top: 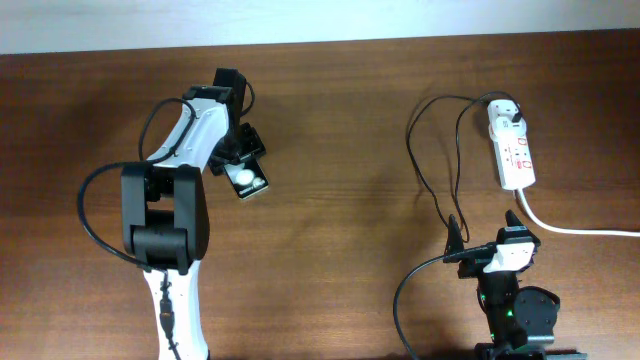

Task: Plug charger to phone and switch on socket
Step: 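Reach the left gripper down and grasp the black phone, then lift the phone with the left gripper and turn it upright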

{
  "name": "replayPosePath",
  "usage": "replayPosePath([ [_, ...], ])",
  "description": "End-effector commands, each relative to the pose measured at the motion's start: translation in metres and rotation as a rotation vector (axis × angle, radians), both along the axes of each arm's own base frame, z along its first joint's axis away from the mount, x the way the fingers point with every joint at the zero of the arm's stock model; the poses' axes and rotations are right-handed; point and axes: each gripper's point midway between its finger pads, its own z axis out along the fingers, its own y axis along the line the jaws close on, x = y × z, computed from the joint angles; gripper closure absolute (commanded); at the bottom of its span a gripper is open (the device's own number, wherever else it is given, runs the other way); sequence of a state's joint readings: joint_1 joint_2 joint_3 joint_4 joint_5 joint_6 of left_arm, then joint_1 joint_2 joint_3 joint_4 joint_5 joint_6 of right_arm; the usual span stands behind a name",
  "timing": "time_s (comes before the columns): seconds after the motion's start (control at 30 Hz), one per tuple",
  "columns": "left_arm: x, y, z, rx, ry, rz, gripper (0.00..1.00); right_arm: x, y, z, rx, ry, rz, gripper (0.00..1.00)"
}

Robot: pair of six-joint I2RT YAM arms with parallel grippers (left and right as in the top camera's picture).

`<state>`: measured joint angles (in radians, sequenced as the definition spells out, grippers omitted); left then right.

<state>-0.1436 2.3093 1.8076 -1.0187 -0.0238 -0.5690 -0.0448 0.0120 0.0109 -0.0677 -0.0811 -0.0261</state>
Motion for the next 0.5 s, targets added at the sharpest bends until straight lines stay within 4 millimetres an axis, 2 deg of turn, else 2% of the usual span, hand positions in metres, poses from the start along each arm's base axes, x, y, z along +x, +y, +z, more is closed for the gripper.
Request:
replayPosePath([
  [0.0,-0.031,0.000,-0.042,-0.009,0.141,0.016,0.31,0.000,0.004,-0.002,0.005,0.004,0.019,0.01],
  [0.07,-0.029,-0.001,-0.029,-0.017,0.133,0.016,0.31,0.000,0.004,-0.002,0.005,0.004,0.019,0.01],
  [0.2,-0.018,-0.003,0.056,-0.036,0.009,0.014,0.33,0.000,0.004,-0.002,0.005,0.004,0.019,0.01],
  [0.27,-0.025,-0.001,0.107,-0.046,-0.066,0.013,0.32,0.000,0.004,-0.002,0.005,0.004,0.019,0.01],
  [0.3,-0.029,-0.001,0.123,-0.050,-0.091,0.012,0.32,0.000,0.004,-0.002,0.005,0.004,0.019,0.01],
  [0.37,-0.047,0.002,0.173,-0.061,-0.165,0.011,0.33,0.000,0.004,-0.002,0.005,0.004,0.019,0.01],
  [0.43,-0.064,0.004,0.200,-0.066,-0.198,0.010,0.33,0.000,0.004,-0.002,0.005,0.004,0.019,0.01],
  [0.47,-0.078,0.006,0.220,-0.069,-0.220,0.010,0.33,0.000,0.004,-0.002,0.005,0.004,0.019,0.01],
])
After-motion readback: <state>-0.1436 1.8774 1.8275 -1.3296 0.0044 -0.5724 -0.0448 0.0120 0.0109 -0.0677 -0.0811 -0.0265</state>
